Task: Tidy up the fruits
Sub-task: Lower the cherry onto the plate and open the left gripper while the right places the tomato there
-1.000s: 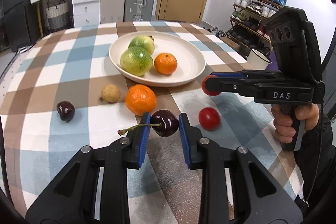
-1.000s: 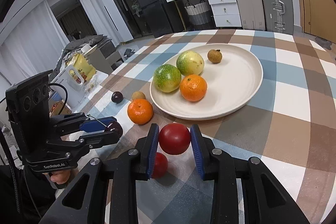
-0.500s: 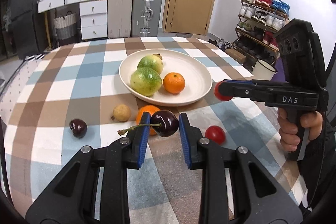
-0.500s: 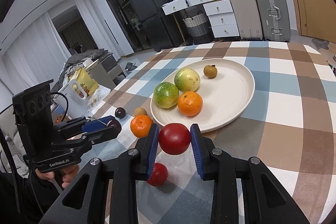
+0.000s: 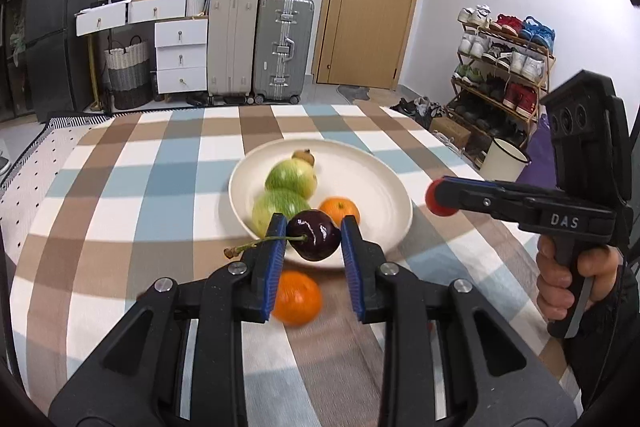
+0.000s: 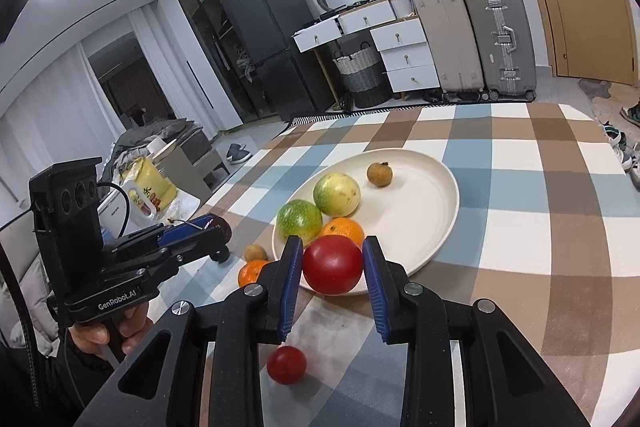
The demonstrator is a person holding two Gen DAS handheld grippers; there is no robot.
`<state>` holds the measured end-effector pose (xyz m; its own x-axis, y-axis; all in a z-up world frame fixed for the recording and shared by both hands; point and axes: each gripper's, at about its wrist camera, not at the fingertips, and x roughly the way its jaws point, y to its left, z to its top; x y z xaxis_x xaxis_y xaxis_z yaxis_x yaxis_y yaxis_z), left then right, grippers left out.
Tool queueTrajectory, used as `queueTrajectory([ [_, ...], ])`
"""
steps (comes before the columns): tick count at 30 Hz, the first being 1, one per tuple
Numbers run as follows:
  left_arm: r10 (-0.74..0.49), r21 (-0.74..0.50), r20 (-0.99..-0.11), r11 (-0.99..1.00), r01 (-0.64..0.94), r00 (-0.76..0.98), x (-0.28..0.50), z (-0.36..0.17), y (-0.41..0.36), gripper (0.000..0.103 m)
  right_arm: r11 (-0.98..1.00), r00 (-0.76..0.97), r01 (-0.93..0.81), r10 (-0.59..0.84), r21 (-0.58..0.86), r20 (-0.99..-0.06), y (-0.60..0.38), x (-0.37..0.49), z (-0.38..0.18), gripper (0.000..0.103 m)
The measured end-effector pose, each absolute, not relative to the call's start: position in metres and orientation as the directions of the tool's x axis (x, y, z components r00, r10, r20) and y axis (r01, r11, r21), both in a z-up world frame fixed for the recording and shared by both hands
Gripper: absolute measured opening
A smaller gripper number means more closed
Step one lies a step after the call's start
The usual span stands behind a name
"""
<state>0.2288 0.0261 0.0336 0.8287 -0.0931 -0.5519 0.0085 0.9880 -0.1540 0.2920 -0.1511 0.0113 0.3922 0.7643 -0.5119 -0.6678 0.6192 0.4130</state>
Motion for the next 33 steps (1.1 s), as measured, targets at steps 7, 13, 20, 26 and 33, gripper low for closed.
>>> queueTrajectory([
  [7,-0.081,-0.148,-0.547,0.989,0.0,0.833,0.255,0.038,0.031,0.025,0.645,0.425,-0.639,0.75,0.419,-0.507,-0.154,0.307,0.016,0.031],
  [13,-0.084,-0.147,-0.551,0.989,0.002,0.83,0.275,0.035,0.031,0.025,0.659,0.439,-0.618,0.741,0.428,-0.508,-0.154,0.32,0.017,0.031],
  [20,-0.089,-0.142,-0.551,0.99,0.012,0.829,0.289,0.032,0.029,0.025,0.669,0.445,-0.605,0.734,0.433,-0.512,-0.149,0.331,0.016,0.031],
  [26,-0.089,-0.143,-0.568,0.99,0.008,0.818,0.303,0.022,0.029,0.025,0.691,0.454,-0.575,0.715,0.438,-0.531,-0.147,0.342,0.003,0.031],
  [33,-0.101,-0.138,-0.582,0.99,0.025,0.807,0.308,0.011,0.026,0.025,0.698,0.438,-0.548,0.709,0.461,-0.553,-0.145,0.35,-0.011,0.031],
])
